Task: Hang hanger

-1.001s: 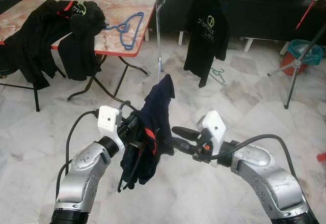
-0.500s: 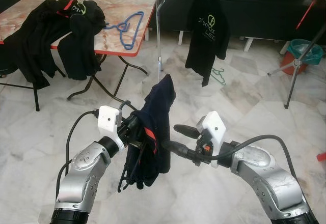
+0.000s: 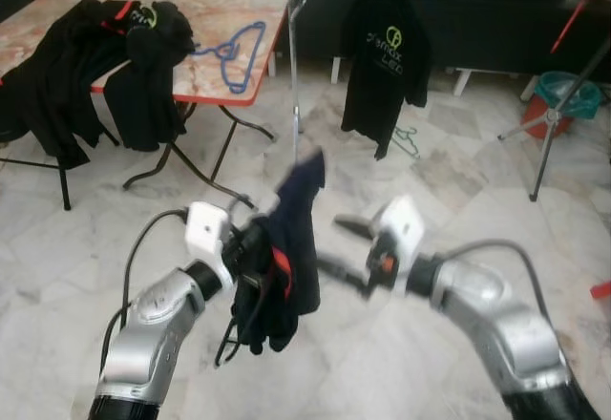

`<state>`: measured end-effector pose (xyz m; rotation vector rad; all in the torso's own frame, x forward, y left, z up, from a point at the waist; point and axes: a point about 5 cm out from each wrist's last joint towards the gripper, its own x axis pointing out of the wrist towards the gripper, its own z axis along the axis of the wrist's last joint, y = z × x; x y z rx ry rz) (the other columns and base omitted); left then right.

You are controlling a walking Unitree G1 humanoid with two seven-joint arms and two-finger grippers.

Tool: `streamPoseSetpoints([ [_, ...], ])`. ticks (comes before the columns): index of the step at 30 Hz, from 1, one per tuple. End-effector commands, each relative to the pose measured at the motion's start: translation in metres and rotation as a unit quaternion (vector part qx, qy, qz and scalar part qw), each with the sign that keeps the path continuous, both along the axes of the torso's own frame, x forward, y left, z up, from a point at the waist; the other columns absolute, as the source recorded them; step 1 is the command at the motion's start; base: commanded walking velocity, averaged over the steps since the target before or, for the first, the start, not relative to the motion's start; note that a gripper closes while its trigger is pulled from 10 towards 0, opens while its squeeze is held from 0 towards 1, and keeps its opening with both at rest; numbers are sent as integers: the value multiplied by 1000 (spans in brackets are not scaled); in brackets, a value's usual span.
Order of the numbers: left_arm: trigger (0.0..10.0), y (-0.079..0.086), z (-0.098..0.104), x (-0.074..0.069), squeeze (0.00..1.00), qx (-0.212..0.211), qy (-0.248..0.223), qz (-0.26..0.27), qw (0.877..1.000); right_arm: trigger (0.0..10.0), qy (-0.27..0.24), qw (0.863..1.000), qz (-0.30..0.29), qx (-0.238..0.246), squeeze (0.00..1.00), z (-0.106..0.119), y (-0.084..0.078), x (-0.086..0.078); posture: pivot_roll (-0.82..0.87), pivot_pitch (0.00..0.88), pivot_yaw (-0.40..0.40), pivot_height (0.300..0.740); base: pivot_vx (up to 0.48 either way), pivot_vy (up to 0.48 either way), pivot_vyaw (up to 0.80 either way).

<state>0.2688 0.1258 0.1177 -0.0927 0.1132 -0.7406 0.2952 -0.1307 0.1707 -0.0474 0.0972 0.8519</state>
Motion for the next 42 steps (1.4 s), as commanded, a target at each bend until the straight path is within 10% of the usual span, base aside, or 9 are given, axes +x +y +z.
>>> streamPoseSetpoints([
  [1,10000,-3,10,0,0,-4,-22,-12,1000,10000,12,1000,-3,-2,0,-8,0,-2,16,102,-29,740,0,0,0],
  [26,10000,-22,17,-1,0,17,-44,-108,993,10000,-24,984,138,-111,0,-4,-34,5,2,78,-36,740,0,0,0],
  [42,10000,-44,18,-19,0,70,-42,-273,958,10000,5,952,276,-135,0,-25,-18,-9,-4,107,-29,740,0,0,0],
])
